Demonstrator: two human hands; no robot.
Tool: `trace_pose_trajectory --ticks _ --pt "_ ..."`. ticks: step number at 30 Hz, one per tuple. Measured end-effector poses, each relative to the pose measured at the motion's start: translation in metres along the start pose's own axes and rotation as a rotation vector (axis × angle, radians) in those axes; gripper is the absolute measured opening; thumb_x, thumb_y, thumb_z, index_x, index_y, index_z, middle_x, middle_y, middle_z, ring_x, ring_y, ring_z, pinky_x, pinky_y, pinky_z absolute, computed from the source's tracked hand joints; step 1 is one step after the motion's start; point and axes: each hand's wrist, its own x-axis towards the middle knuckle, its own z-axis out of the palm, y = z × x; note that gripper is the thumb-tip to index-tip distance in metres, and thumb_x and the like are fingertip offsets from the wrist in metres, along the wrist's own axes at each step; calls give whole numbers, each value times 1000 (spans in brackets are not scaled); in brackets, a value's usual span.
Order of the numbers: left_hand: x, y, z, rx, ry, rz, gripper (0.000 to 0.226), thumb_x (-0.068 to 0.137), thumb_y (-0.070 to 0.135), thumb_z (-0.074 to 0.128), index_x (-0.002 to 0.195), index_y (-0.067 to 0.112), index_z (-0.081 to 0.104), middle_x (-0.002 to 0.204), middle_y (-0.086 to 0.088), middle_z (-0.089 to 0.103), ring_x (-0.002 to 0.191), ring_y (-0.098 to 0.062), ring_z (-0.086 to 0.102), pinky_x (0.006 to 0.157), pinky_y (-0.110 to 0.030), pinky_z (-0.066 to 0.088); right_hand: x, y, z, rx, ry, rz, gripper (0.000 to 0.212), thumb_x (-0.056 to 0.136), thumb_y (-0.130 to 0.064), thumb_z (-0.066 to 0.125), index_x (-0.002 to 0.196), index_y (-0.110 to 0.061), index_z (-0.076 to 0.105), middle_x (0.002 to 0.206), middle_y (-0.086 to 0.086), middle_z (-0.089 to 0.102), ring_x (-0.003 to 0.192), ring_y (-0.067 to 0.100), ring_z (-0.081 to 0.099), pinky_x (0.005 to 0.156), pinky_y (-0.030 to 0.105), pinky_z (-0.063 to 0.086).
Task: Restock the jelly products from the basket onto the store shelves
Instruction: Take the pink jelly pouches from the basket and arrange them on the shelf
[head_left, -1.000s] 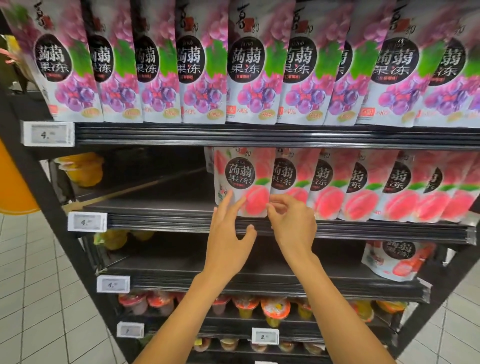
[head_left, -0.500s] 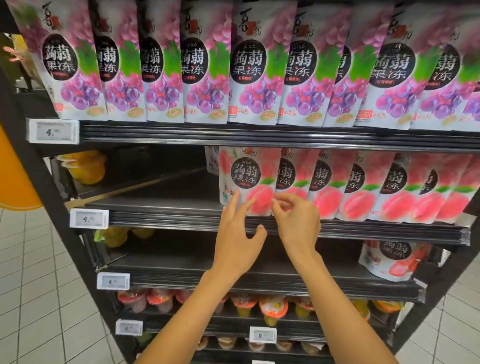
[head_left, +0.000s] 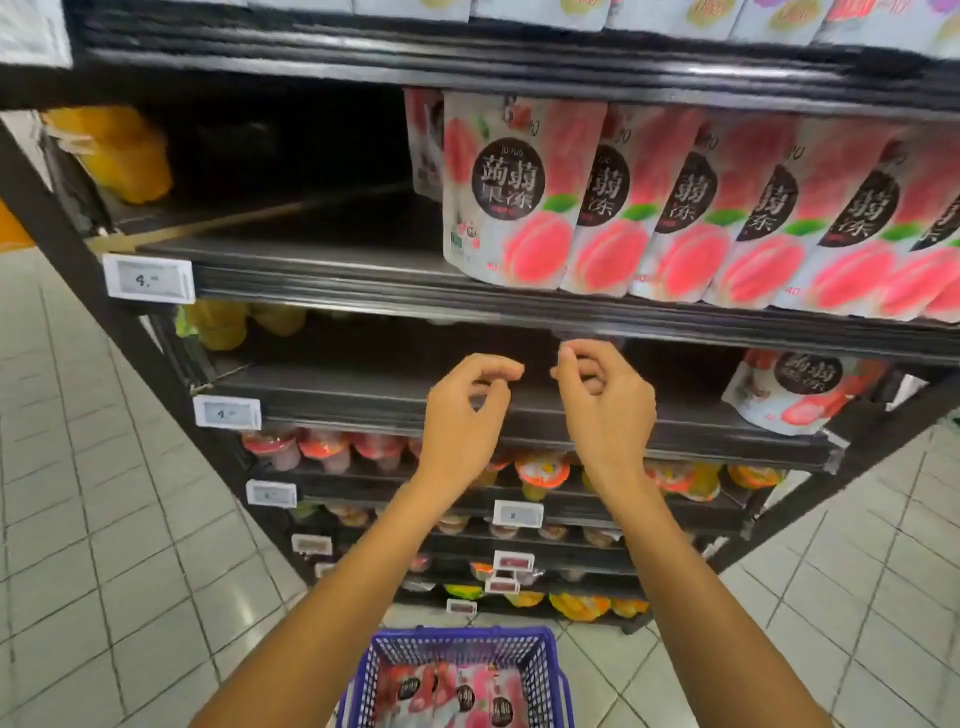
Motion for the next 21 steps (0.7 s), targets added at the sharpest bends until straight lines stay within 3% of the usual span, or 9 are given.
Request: trace_pose_trajectory --ticks 6,8,10,12,15,16,18,19,21 --pt "-86 -115 10 39 -199 -431 23 93 -6 53 94 8 71 93 2 70 91 -15 66 89 -29 53 -88 105 32 -192 -363 240 17 94 -44 56 97 -31 67 73 -10 70 68 8 67 63 30 52" --pt "-126 -157 12 42 -237 -568 22 94 -8 52 92 6 70 93 -1 70 89 -8 65 87 -22 52 -123 148 44 -236 -479 338 20 94 -37 59 103 -23 68 73 -9 67 72 19 69 65 36 54" --pt "-167 -199 15 52 -271 -665 21 92 -12 52 90 -1 70 96 -11 72 82 9 63 82 -12 48 -161 192 56 -258 -559 422 18 94 -30 61 102 -16 69 77 3 72 73 26 69 68 42 56" --pt "-208 -240 18 59 -265 -734 18 88 -17 55 90 -8 71 96 -24 72 77 13 62 81 -20 49 -201 233 68 -291 -621 533 17 94 -25 64 103 -12 70 86 13 74 78 32 69 71 42 56" --pt "-263 -301 28 63 -275 -883 17 87 -19 56 92 -12 70 89 -24 70 82 -22 63 78 -36 48 -251 292 84 -262 -668 726 20 93 -22 66 102 -4 70 92 22 72 83 38 68 74 47 56" --pt "-282 -321 32 60 -297 -923 16 87 -19 56 92 -11 70 83 -17 69 79 -21 61 74 -31 47 -268 312 88 -267 -683 783 21 93 -22 66 102 -3 70 92 21 72 82 35 68 75 44 56" --pt "-317 -361 42 92 -325 -996 15 88 -17 56 90 -11 69 76 5 68 70 1 59 72 -14 45 -300 351 96 -297 -741 873 20 94 -17 64 107 -4 69 89 10 67 78 14 65 71 22 53" --pt "-335 -382 48 106 -318 -1012 13 87 -18 56 90 -15 68 75 8 68 68 4 58 74 -9 44 -317 372 101 -305 -775 915 19 95 -14 62 110 -5 68 89 3 62 74 -2 61 65 7 45" --pt "-367 -424 63 102 -334 -1061 13 88 -17 55 93 -17 67 76 -4 64 66 4 56 79 -15 44 -343 411 115 -296 -793 982 16 96 -12 59 110 -8 65 89 2 58 75 -5 64 54 2 40"
